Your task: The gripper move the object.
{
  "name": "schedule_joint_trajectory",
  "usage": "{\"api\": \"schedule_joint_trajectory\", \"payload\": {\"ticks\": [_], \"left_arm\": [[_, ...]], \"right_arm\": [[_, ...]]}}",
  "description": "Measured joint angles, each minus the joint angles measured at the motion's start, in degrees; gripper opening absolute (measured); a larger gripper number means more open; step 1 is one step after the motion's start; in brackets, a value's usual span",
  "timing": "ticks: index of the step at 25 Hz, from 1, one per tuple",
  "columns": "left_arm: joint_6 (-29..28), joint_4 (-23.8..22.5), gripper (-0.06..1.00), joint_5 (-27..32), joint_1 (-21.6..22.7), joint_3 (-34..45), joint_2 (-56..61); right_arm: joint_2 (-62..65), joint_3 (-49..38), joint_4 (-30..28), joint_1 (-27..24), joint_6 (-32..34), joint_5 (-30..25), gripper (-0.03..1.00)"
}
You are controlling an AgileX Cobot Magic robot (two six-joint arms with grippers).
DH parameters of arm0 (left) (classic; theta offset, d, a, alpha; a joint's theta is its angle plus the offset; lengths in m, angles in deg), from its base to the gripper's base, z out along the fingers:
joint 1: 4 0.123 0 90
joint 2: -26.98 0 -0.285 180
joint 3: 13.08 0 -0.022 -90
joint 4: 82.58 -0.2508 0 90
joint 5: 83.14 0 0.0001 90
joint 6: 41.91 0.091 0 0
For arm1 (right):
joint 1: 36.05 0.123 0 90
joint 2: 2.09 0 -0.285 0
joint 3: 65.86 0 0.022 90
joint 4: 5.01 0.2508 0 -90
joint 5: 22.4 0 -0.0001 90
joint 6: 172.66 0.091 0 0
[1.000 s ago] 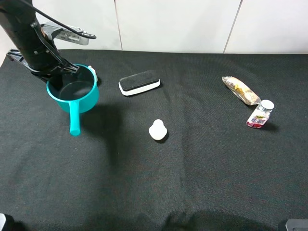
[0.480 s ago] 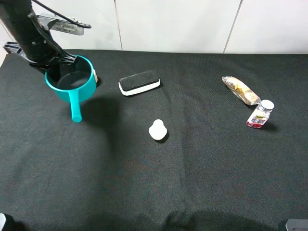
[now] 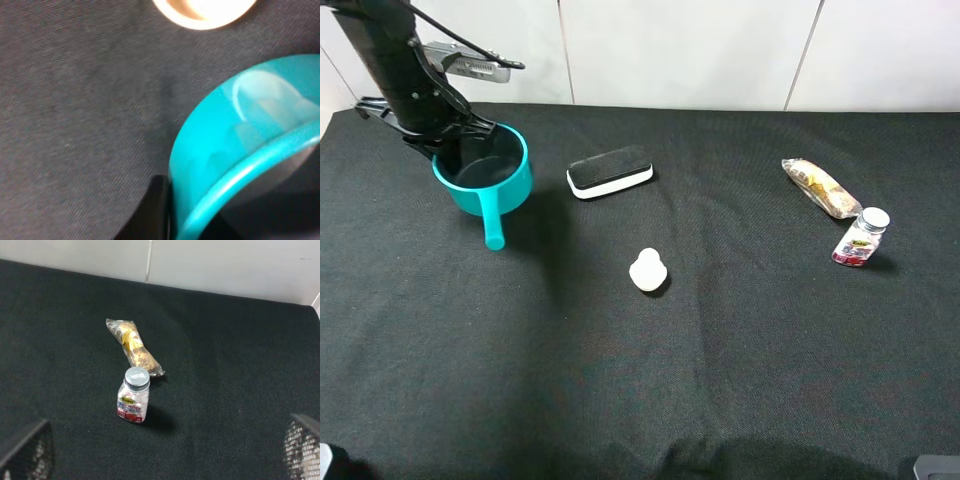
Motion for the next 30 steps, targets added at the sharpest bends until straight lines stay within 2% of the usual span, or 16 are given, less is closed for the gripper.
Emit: {"api": "schedule_joint_trajectory", "payload": {"ticks": [5,30], "left_arm": [[1.3,2.0,0.07,0.0,0.0,-1.5,-3.0],[2.3,2.2,0.07,-0.3,-0.4,-4.3,-8.7]], "right_arm": [[0.0,0.0,0.0,0.0,0.0,0.0,0.69],[0.0,0.0,0.0,0.0,0.0,0.0,0.69]]}}
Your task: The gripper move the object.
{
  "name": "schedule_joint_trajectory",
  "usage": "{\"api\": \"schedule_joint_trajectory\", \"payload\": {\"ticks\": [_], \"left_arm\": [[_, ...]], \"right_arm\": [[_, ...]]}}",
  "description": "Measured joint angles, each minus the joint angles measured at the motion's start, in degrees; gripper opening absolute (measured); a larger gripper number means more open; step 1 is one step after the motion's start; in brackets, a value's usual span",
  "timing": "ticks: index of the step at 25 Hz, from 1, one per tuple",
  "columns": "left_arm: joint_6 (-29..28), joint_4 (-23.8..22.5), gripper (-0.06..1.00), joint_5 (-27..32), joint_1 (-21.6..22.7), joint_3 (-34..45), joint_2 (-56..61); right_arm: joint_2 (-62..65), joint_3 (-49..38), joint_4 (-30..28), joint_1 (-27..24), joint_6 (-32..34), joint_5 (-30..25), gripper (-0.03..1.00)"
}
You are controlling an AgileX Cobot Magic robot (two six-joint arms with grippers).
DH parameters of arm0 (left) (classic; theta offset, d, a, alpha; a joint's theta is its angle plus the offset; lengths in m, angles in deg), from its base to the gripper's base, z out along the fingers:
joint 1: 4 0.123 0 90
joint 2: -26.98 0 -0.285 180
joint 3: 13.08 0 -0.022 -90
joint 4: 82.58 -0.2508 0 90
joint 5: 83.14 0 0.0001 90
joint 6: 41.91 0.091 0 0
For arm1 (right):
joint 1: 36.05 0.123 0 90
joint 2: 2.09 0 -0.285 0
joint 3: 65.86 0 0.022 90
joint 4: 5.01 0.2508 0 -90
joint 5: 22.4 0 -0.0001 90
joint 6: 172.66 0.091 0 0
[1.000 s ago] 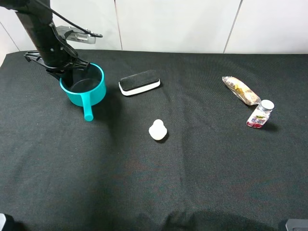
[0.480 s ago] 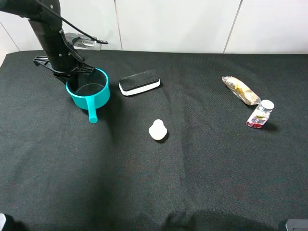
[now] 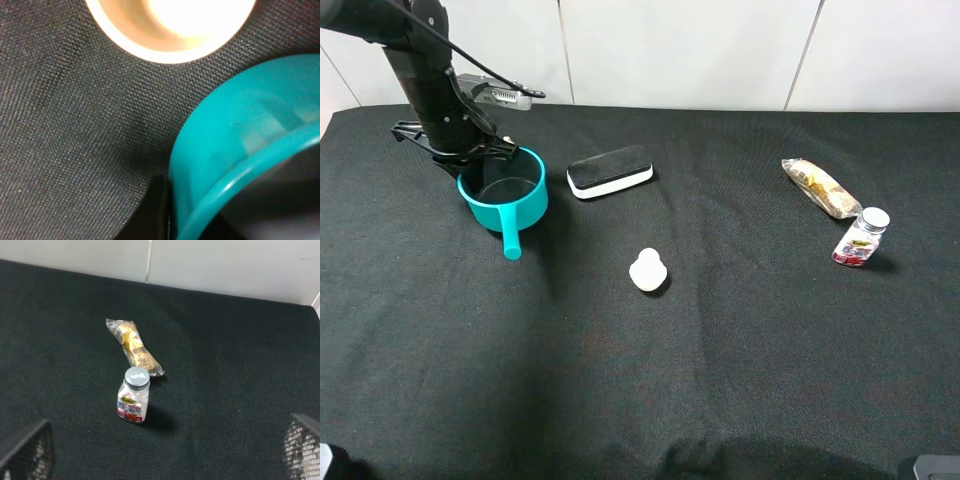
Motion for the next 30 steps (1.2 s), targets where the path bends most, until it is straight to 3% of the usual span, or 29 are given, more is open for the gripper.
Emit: {"api": "schedule_joint_trajectory", "payload": {"ticks": [30], "left_arm": [[0.2,0.3,0.07,-1.5,0.7,0.0,-2.1]], "right_arm": [[0.0,0.0,0.0,0.0,0.0,0.0,0.69]]}}
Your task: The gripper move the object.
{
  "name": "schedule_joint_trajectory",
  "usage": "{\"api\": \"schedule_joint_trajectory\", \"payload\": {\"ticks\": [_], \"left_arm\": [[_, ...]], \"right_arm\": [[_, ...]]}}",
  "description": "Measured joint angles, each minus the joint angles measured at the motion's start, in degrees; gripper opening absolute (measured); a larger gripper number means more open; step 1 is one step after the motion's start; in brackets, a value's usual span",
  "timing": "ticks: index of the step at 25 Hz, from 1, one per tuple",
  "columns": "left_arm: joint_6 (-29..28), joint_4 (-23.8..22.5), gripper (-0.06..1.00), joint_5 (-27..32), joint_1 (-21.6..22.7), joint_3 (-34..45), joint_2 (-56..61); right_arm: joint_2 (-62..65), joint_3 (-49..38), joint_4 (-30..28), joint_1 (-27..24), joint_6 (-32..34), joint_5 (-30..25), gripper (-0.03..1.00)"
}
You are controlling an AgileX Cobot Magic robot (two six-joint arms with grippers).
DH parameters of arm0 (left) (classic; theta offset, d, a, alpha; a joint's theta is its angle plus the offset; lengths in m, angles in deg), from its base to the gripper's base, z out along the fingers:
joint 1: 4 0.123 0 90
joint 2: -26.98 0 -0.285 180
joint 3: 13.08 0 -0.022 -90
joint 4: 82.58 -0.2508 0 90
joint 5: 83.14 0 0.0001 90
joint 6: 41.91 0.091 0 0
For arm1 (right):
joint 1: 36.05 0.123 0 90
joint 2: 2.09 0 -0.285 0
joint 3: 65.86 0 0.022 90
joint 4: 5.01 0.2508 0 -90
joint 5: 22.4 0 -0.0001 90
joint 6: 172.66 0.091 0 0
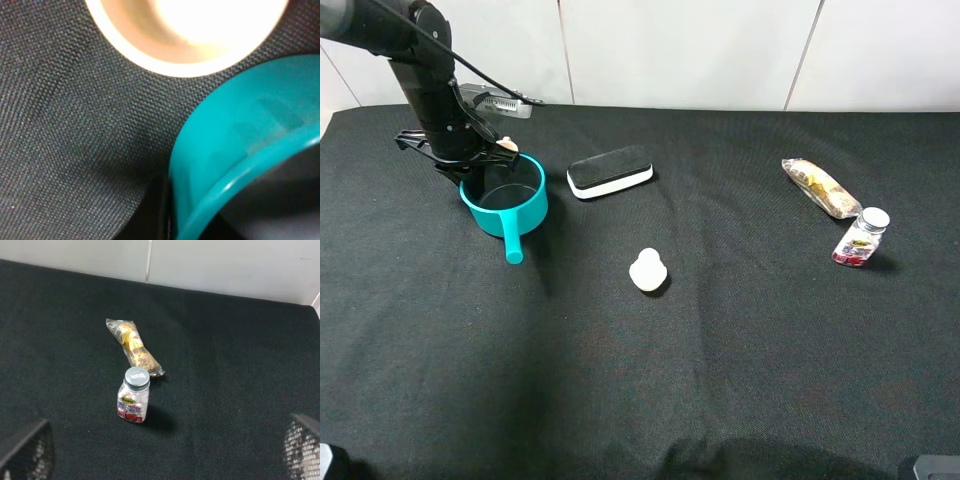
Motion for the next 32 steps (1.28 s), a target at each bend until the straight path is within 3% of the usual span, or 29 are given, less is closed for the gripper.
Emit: {"api": "schedule_joint_trajectory", "payload": {"ticks": [9,26,32], "left_arm": [[0.0,0.0,0.15,0.3,0.0,0.0,0.0],[-1.0,0.0,0.68,1.7,0.0,0.0,0.0],[-1.1,0.0,0.76,1.7,0.0,0.0,0.0]], "right_arm": [[0.0,0.0,0.0,0.0,0.0,0.0,0.69],[0.0,0.0,0.0,0.0,0.0,0.0,0.69],[0.0,0.0,0.0,0.0,0.0,0.0,0.69]]}}
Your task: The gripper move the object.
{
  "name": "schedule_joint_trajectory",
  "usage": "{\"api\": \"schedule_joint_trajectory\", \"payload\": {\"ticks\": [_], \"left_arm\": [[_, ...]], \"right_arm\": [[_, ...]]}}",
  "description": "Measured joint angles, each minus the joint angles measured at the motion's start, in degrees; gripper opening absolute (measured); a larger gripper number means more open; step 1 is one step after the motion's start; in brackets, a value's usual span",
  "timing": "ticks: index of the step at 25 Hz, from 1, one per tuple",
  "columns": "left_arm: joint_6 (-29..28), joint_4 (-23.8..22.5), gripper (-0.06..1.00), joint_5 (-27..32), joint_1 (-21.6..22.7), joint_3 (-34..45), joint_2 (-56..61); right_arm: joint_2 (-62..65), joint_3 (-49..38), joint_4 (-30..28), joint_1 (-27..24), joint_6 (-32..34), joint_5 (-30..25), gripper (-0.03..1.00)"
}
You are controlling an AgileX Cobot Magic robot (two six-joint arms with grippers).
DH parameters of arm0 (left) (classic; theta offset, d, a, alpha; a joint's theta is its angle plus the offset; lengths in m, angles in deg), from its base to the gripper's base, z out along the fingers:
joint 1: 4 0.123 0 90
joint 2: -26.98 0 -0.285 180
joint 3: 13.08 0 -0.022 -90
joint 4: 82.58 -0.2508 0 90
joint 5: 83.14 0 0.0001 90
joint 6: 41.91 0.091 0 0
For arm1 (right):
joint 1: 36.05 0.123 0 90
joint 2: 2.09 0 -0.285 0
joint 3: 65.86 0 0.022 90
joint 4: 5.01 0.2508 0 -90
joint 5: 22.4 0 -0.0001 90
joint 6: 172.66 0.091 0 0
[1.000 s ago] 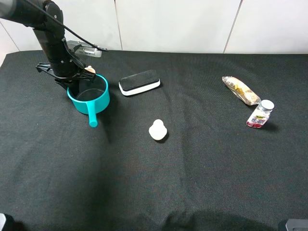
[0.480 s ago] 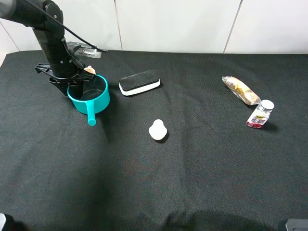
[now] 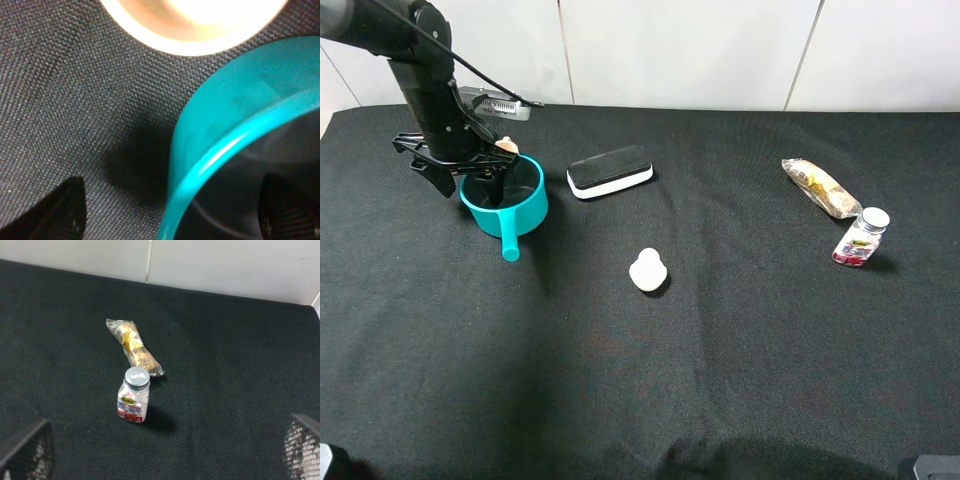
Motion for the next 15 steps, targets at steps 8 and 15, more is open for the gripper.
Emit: {"api": "schedule_joint_trajectory", "payload": {"ticks": [8,15], "left_arm": [[-1.0,0.0,0.77,1.1,0.0,0.0,0.0],[-1.5,0.1,0.77,1.5,0.0,0.0,0.0]], "right_arm": [[0.0,0.0,0.0,0.0,0.0,0.0,0.69],[0.0,0.0,0.0,0.0,0.0,0.0,0.69]]}}
